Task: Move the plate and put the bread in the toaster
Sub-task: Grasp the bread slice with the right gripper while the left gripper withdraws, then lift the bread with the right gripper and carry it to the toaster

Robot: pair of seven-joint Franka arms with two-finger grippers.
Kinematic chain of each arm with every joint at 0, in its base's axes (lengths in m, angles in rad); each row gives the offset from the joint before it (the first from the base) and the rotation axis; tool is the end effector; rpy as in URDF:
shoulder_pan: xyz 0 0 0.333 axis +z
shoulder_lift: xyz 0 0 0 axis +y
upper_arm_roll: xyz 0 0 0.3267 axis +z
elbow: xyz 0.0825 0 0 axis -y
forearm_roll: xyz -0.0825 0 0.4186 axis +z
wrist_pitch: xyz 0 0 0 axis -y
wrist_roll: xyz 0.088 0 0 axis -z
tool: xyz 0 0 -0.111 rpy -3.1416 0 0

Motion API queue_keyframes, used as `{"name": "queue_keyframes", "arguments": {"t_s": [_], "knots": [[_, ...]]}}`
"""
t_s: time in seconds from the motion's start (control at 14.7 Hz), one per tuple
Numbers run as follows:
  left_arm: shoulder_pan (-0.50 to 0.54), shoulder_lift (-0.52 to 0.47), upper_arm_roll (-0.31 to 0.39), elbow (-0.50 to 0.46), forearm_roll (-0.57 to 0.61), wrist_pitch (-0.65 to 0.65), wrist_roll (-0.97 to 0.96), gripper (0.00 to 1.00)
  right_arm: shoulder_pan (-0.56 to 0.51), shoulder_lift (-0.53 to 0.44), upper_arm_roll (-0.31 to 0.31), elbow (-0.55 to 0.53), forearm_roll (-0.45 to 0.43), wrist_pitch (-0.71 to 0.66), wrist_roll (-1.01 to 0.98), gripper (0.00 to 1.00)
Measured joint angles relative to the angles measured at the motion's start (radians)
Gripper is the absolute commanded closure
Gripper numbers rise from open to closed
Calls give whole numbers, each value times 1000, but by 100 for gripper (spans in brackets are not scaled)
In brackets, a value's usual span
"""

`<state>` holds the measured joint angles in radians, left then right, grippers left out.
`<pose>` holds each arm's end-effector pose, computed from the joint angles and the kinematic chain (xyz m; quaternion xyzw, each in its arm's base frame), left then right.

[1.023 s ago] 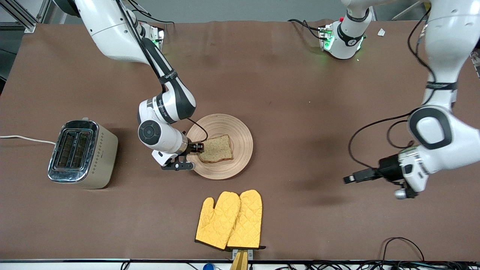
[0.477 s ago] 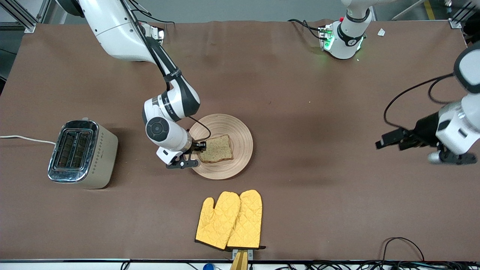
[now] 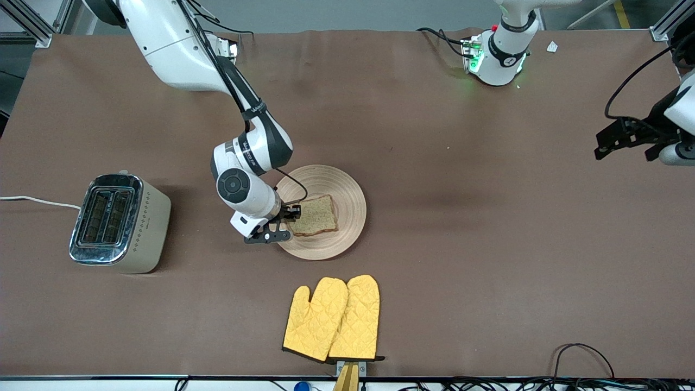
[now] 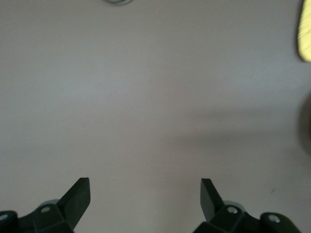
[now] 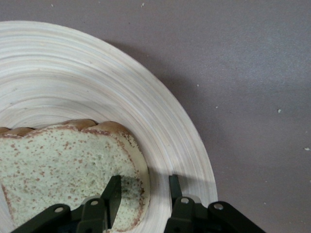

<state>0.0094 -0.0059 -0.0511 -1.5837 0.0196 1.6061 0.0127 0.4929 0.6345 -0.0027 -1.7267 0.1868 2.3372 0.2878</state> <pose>0.5904 -0.0226 0.6313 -0.9995 0.0274 -0.0143 0.0097 0.6148 0.3322 0.1949 -0.9971 -0.0357 0.0359 0.0562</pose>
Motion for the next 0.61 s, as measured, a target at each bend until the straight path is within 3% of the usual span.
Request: {"name": "queue_keyframes", "arguments": {"t_s": [0.41,0.61], "knots": [[-6,-15,-1,26,5,-60,-38,0,6,0,0,0,-10,8,0,74],[-9,-15,-1,27,5,-60,-44,0,9,0,1,0,-10,10,0,95]]}}
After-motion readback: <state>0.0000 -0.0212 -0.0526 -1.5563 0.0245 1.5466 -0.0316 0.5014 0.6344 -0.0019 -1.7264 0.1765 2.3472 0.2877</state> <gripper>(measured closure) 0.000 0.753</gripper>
